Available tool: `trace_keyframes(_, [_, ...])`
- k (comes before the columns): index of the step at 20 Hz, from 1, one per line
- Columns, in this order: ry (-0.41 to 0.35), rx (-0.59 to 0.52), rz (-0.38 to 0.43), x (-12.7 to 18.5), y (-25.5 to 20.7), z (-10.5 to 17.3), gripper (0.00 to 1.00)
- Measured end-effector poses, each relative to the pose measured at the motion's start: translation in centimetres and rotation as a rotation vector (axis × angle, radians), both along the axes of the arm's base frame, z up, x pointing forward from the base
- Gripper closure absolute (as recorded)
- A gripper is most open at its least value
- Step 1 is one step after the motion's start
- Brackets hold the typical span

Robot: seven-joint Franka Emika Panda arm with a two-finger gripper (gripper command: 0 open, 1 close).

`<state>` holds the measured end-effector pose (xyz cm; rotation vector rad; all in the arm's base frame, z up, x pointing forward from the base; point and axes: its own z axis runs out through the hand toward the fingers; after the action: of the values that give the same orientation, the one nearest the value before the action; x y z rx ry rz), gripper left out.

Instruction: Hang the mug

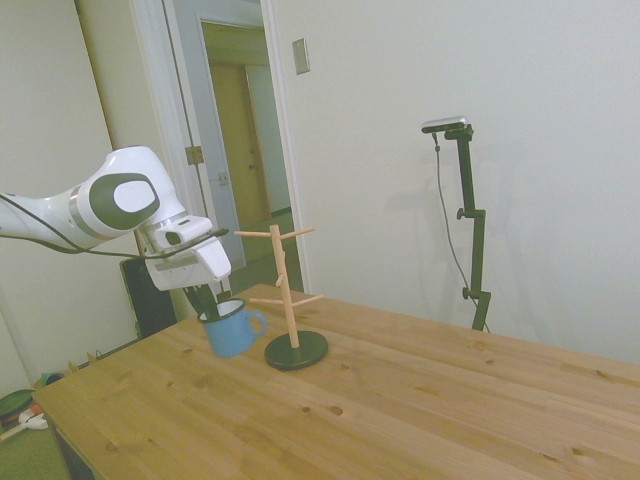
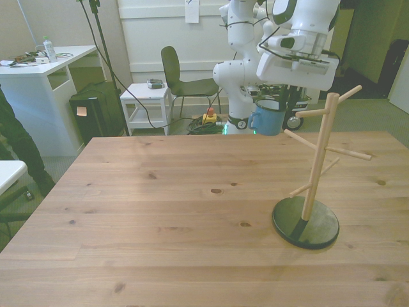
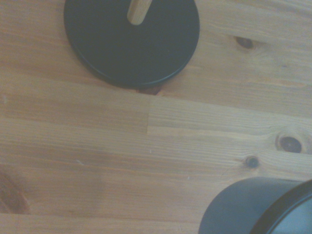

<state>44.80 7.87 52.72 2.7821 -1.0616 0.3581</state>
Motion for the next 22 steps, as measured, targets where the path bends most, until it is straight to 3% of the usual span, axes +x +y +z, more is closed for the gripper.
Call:
trace_keyframes(11, [-0.029, 0.007, -0.024, 1.9, -1.5, 5.7, 1.0])
trace_keyframes(22, [-0.004, 0.018, -0.027, 5.9, -1.7, 6.4, 1.0])
